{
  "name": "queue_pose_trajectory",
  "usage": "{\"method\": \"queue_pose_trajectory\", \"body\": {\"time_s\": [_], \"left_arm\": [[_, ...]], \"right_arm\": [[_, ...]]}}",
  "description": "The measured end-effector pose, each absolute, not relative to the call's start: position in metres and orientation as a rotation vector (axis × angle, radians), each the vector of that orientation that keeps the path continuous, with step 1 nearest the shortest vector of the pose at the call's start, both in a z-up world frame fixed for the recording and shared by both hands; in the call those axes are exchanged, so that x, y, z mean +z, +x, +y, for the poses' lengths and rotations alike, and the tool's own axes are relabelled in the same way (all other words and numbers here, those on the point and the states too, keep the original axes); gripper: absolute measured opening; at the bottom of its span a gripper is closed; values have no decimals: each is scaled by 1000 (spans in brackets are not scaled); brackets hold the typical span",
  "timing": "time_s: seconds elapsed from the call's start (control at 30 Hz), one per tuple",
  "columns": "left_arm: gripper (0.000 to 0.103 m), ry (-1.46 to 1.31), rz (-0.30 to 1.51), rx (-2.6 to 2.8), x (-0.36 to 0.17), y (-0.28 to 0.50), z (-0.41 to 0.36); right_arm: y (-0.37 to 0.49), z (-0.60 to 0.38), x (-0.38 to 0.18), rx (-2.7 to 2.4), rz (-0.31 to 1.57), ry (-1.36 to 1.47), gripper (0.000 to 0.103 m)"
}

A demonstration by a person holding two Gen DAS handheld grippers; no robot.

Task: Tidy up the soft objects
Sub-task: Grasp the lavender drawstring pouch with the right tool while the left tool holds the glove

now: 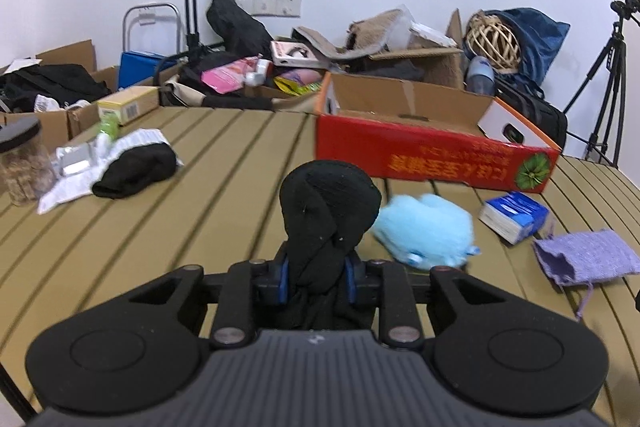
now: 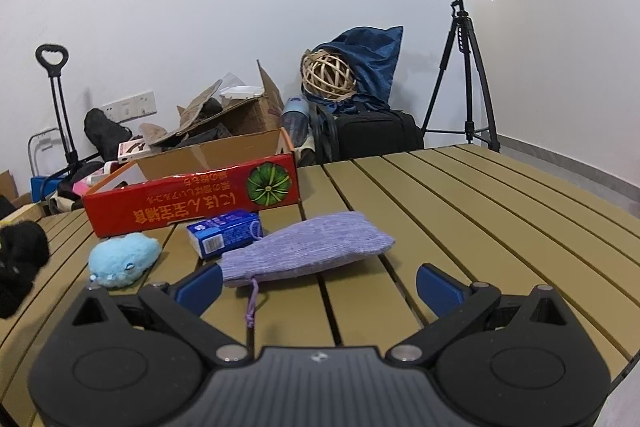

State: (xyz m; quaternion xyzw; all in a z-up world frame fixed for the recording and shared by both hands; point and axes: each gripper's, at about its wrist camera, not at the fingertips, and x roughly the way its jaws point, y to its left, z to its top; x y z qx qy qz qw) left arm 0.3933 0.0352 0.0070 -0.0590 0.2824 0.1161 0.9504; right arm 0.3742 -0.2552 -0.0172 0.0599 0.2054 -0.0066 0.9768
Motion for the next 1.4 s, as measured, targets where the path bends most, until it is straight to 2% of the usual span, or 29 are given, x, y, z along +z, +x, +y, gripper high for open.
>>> {"method": "queue_pose_trajectory", "body": {"time_s": [0.57, 0.9, 1.27, 1.4], "left_arm": [[25, -213, 574, 286, 19, 385, 102], [25, -248, 579, 307, 21, 385, 120], [25, -273, 575, 299, 24, 382, 126], [25, -275, 574, 293, 26, 381, 125]], "right_arm": [[446, -215, -4, -75, 532, 8, 103], [492, -220, -25, -171, 656, 41, 103], [499, -215, -41, -171, 708, 68, 103], [499, -212, -39, -170, 709, 35, 91]]}}
